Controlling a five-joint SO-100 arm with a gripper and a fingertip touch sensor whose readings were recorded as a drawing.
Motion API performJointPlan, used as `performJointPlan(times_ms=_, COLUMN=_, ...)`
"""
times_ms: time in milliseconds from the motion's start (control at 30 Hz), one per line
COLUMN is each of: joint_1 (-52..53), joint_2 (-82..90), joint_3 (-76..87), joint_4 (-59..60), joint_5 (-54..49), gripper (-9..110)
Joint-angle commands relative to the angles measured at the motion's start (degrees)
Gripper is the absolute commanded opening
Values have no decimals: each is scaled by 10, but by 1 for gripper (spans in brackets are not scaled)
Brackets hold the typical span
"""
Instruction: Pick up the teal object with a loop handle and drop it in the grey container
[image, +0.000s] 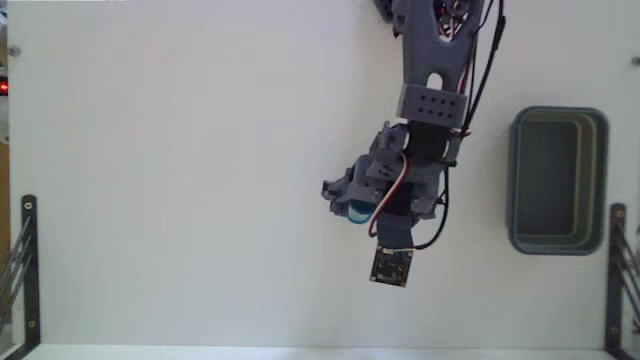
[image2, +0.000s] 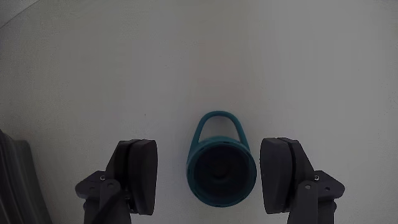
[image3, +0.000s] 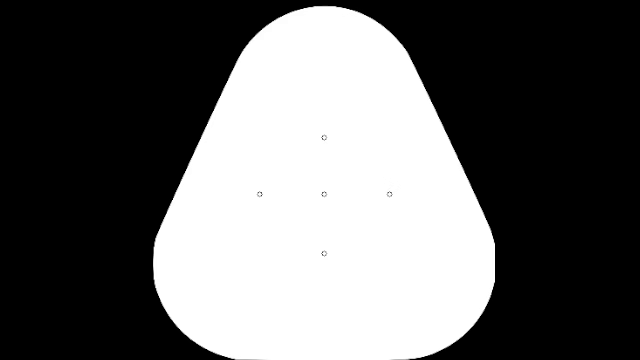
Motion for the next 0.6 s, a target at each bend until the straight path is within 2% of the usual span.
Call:
performJointPlan(times_ms=0, joint_1=8, joint_2=20, joint_3=-20, joint_4=-11, joint_5=3, gripper=110)
performJointPlan(times_ms=567, joint_1=8, joint_2=23, joint_3=23, joint_4=-52, joint_5=3, gripper=110)
